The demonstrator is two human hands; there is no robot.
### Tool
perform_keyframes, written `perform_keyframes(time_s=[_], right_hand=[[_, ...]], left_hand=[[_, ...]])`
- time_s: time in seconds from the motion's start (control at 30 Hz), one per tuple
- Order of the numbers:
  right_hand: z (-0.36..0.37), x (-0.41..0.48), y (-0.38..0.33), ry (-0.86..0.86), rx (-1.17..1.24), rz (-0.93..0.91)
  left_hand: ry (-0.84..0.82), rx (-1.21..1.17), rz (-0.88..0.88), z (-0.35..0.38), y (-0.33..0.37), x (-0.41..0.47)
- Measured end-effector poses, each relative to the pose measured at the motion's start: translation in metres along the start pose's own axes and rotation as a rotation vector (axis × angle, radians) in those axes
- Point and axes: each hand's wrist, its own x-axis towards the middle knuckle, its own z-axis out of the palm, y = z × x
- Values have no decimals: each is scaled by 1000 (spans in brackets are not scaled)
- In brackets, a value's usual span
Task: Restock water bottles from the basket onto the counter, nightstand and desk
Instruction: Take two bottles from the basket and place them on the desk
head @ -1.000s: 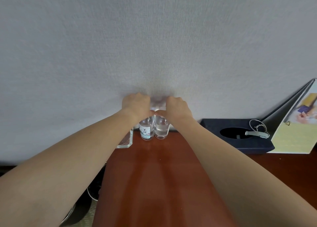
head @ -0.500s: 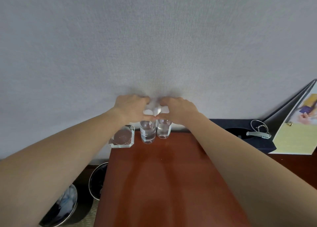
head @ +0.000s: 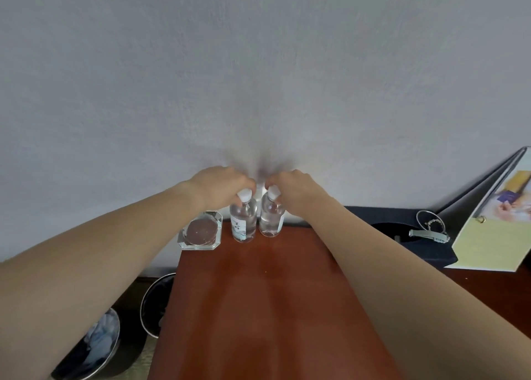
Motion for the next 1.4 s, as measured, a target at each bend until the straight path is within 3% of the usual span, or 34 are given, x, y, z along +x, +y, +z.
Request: perform_keyframes(time_s=[0.43,0.7,1.1,1.4], right_hand=[[4,-3,-9,43,-64,55],[8,0,-11,84,-14,108],[25,11,-10,195,-7,77],[22,9,-8,217,-72,62]], left_hand=[[112,6,-168,8,12,15],[141,-37,-155,8,10,14],[221,100,-169,16,1,6],[236,-17,-129,13,4,-1]])
